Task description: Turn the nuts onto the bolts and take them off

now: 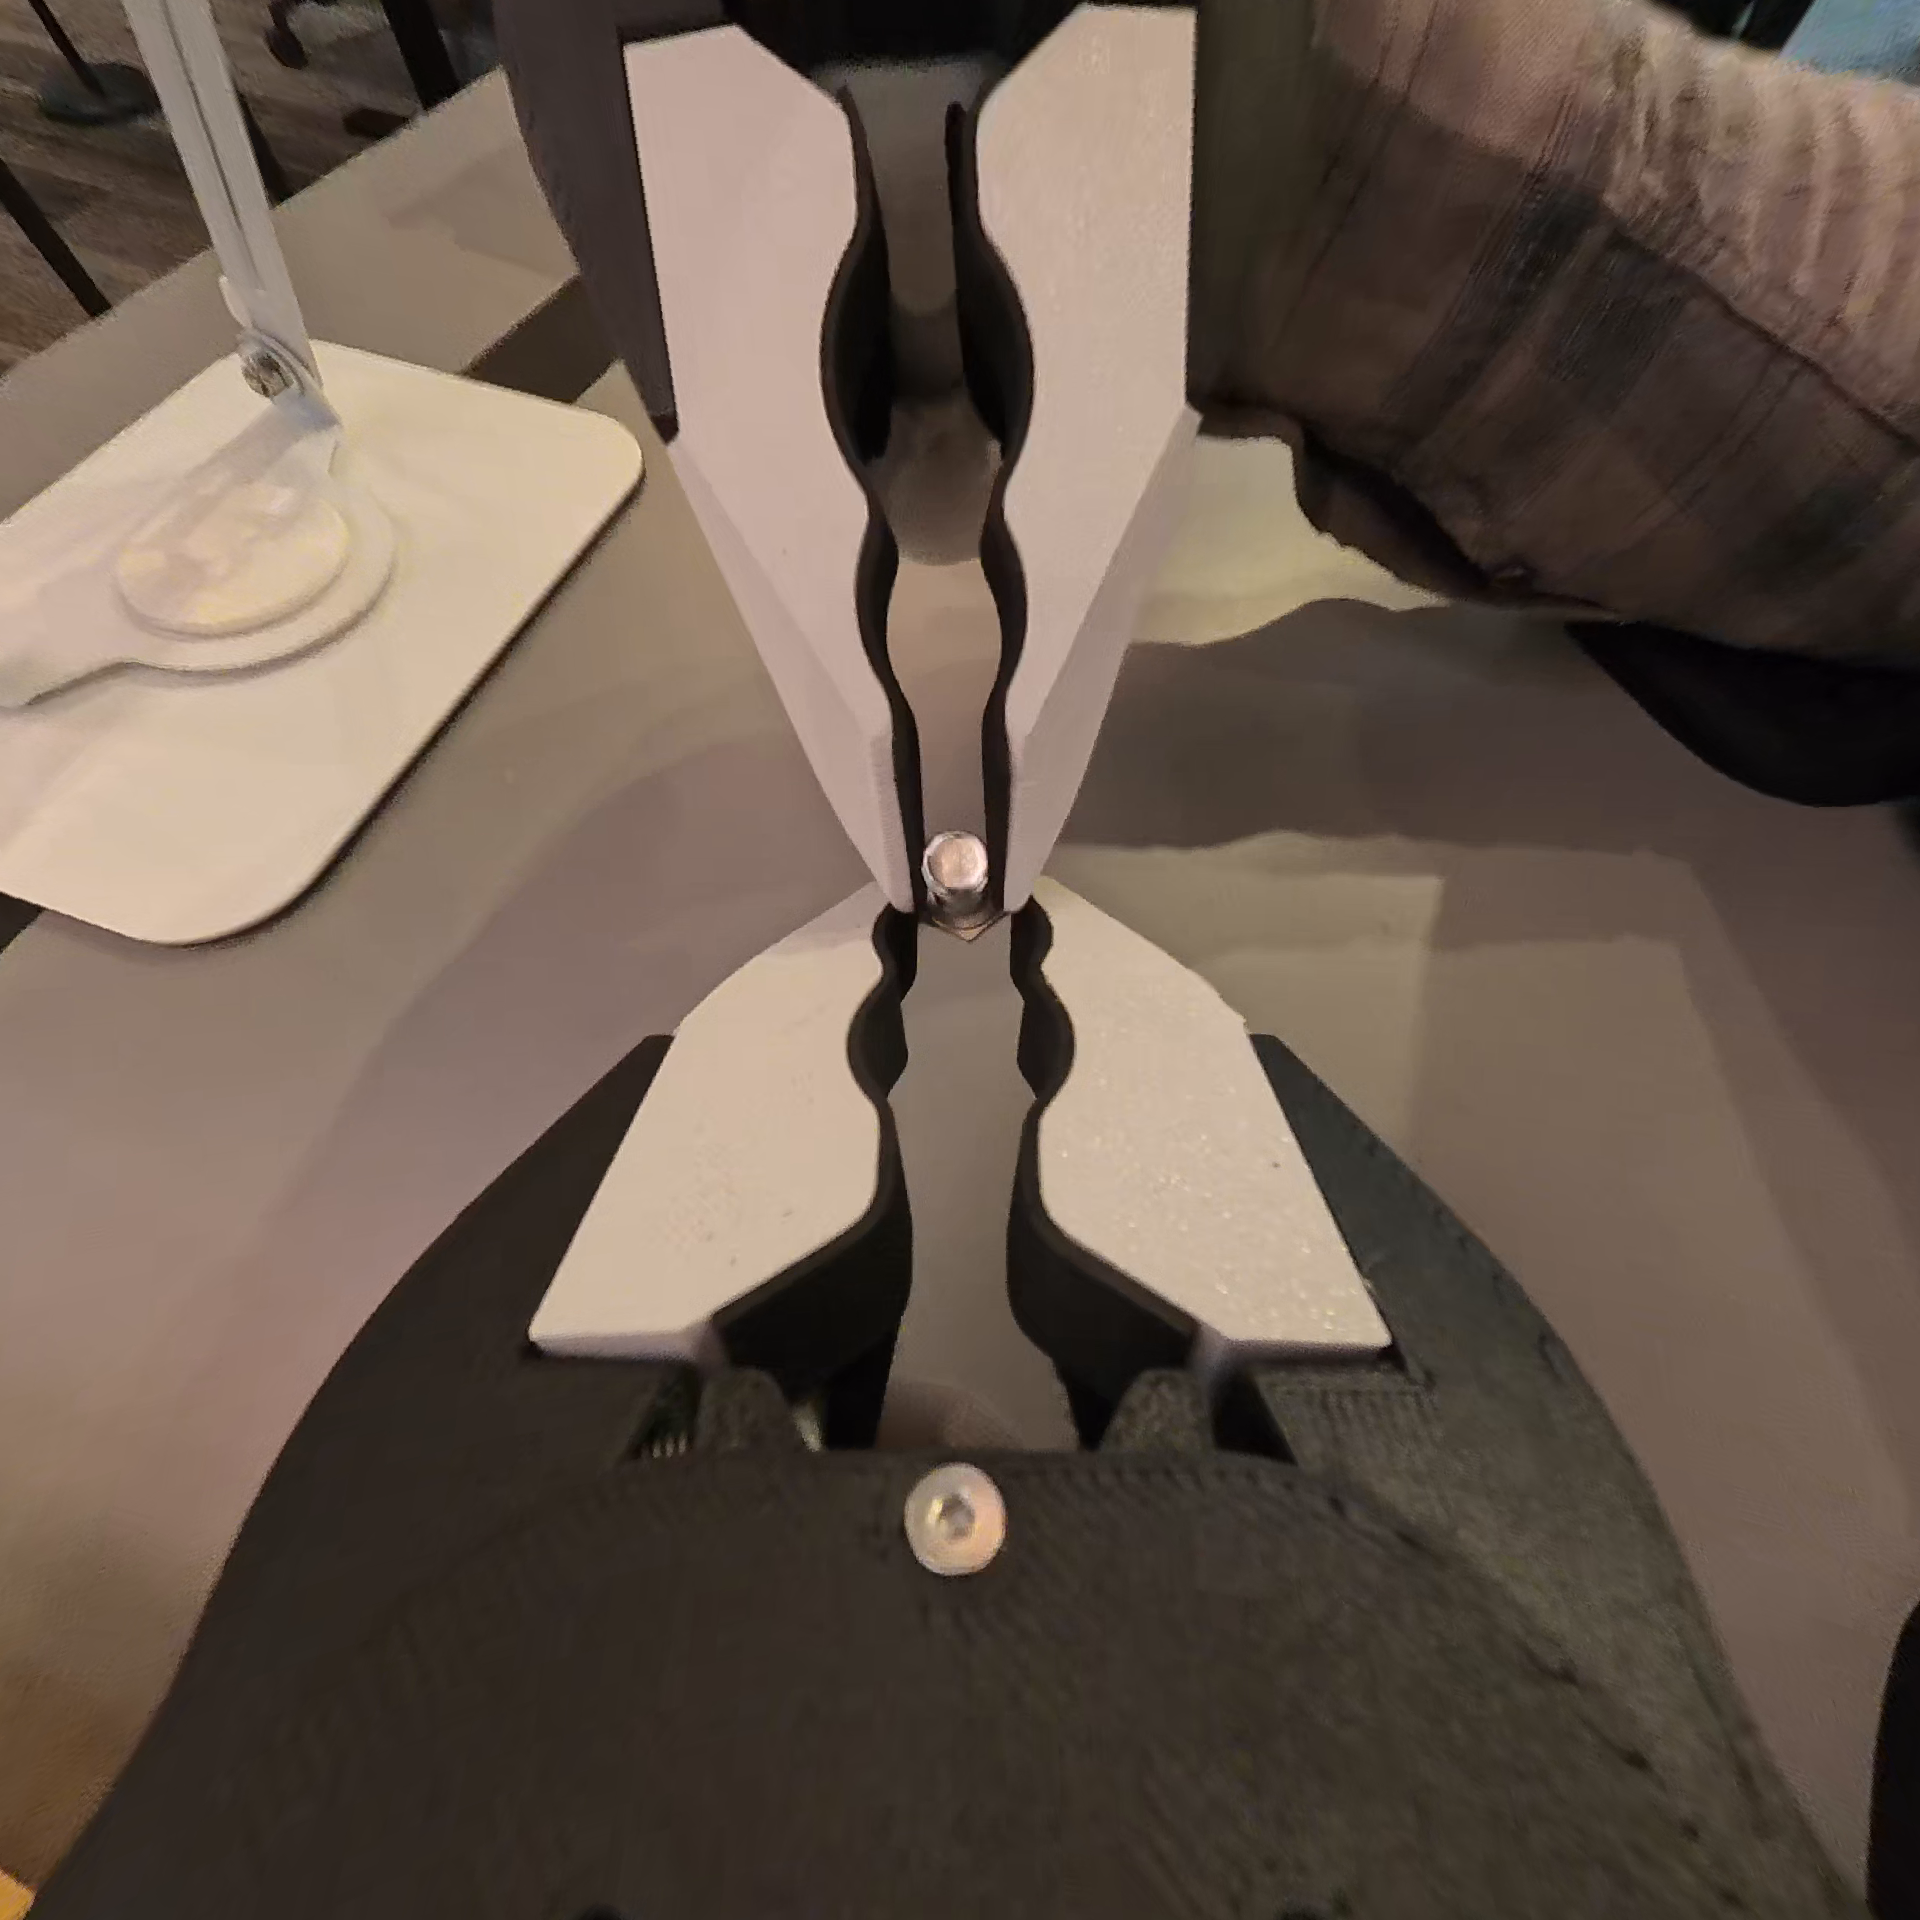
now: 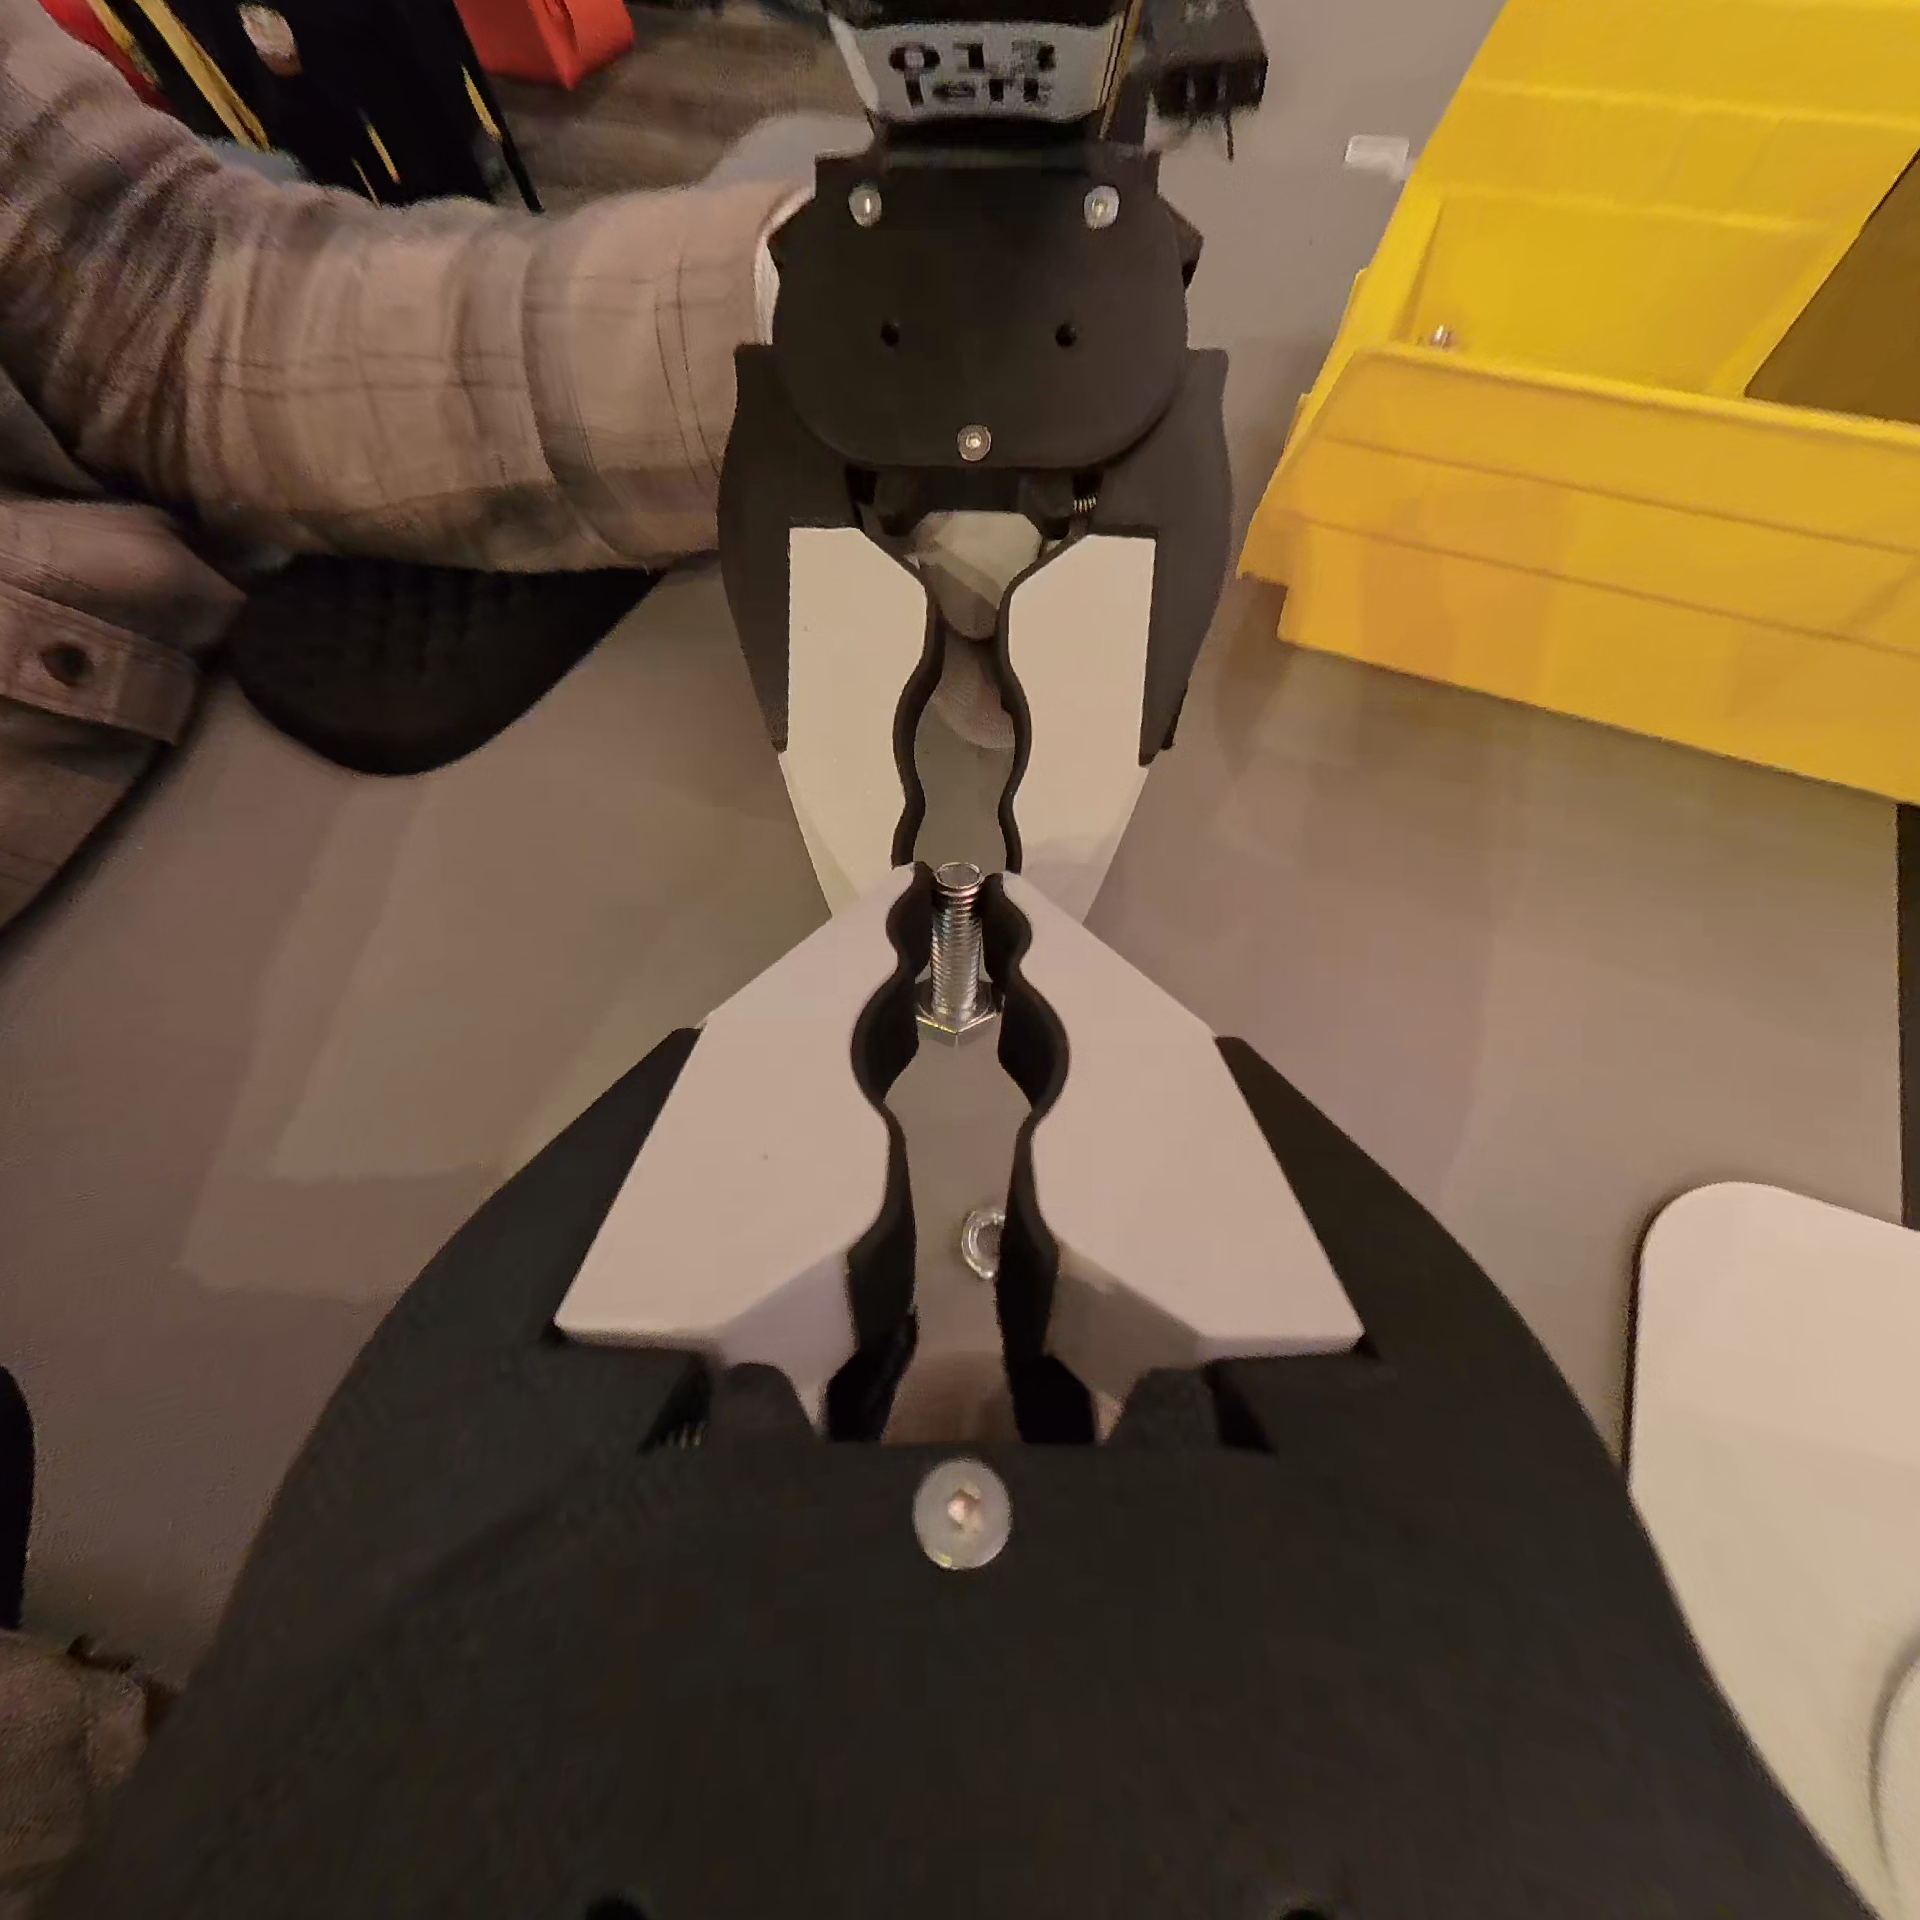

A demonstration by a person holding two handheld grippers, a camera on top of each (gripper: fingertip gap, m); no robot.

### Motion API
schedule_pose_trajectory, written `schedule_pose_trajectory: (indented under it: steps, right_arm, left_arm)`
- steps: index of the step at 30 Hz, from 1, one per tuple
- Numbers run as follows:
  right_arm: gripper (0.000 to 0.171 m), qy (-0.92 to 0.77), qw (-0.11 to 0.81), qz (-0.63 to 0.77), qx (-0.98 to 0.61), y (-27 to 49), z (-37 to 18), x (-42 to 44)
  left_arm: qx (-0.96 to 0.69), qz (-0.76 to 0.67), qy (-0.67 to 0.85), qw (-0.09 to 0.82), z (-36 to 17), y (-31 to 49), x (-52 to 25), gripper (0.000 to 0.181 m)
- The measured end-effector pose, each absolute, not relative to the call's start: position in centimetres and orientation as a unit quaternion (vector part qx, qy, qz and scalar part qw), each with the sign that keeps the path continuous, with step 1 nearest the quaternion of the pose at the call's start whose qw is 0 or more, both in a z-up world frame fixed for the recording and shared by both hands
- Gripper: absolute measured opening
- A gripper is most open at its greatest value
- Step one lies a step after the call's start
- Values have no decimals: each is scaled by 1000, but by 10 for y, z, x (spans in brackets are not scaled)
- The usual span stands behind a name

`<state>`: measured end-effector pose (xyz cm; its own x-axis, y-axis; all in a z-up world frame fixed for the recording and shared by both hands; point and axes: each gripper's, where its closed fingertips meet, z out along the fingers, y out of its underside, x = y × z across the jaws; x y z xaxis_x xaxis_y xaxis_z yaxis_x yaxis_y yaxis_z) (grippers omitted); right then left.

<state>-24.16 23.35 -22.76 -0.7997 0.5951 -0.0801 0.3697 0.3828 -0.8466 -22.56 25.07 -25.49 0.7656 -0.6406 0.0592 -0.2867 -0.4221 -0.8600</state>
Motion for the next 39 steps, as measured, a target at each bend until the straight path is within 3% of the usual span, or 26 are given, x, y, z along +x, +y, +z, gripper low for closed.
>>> schedule_pose_trajectory:
  steps: [2,6,8,14,17,21,25,28,39]
  right_arm:
    - [7,-802,129,504,-292,237,-216,-243]
    - [7,-742,169,584,-281,248,-179,-246]
    - [7,-714,185,618,-273,252,-163,-247]
    - [7,-689,210,647,-250,248,-141,-246]
    - [7,-695,225,636,-248,246,-141,-250]
    - [7,-683,236,649,-239,243,-131,-252]
    - [7,-678,237,654,-237,242,-129,-252]
    - [7,-681,237,651,-237,242,-130,-252]
    - [7,-688,237,644,-238,244,-128,-248]
  left_arm:
    - [-811,-194,270,482,-244,254,-228,19]
    - [-781,-193,230,548,-217,264,-237,66]
    - [-762,-192,215,580,-203,269,-236,70]
    - [-729,-177,196,632,-178,277,-232,52]
    - [-731,-146,197,637,-175,280,-232,56]
    - [-722,-145,195,648,-170,280,-229,28]
    - [-726,-138,194,645,-172,282,-230,31]
    - [-723,-136,196,649,-171,282,-229,18]
    - [-716,-147,201,652,-169,279,-228,16]
